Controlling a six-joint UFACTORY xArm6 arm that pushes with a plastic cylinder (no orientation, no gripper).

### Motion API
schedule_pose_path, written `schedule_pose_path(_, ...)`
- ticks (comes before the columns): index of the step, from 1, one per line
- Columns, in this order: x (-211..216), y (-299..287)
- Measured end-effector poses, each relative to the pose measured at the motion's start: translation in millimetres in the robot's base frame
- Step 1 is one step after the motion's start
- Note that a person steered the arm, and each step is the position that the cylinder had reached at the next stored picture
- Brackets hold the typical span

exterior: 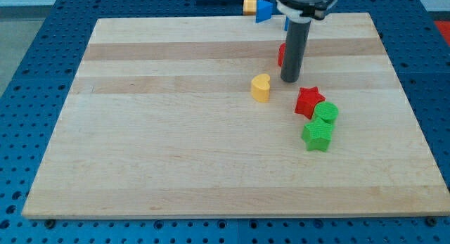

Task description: Push the blue cube closer to the blue triangle

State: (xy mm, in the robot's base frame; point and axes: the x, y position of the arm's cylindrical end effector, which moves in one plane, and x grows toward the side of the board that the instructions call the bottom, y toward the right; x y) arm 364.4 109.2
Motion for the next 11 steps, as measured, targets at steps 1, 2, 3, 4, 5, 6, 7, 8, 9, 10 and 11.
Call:
schedule_pose_path(1,-26.9,17.0)
schedule_pose_path(2,-47.6,-21.2)
schedule_pose_path(3,-39.4,-5.7)
schedule_pose_path(4,-34.1,98.8)
schedule_pose_path(5,-101.2,111.5)
schedule_pose_path(6,-173.2,110.5)
schedule_pose_path(7,-173.4,105.9)
schedule_pose_path(8,-173.4,103.4)
schedule_pose_path(9,-173.4,103.4)
schedule_pose_path(10,-122.8,116.3)
schedule_pose_path(11,-135.0,48.8)
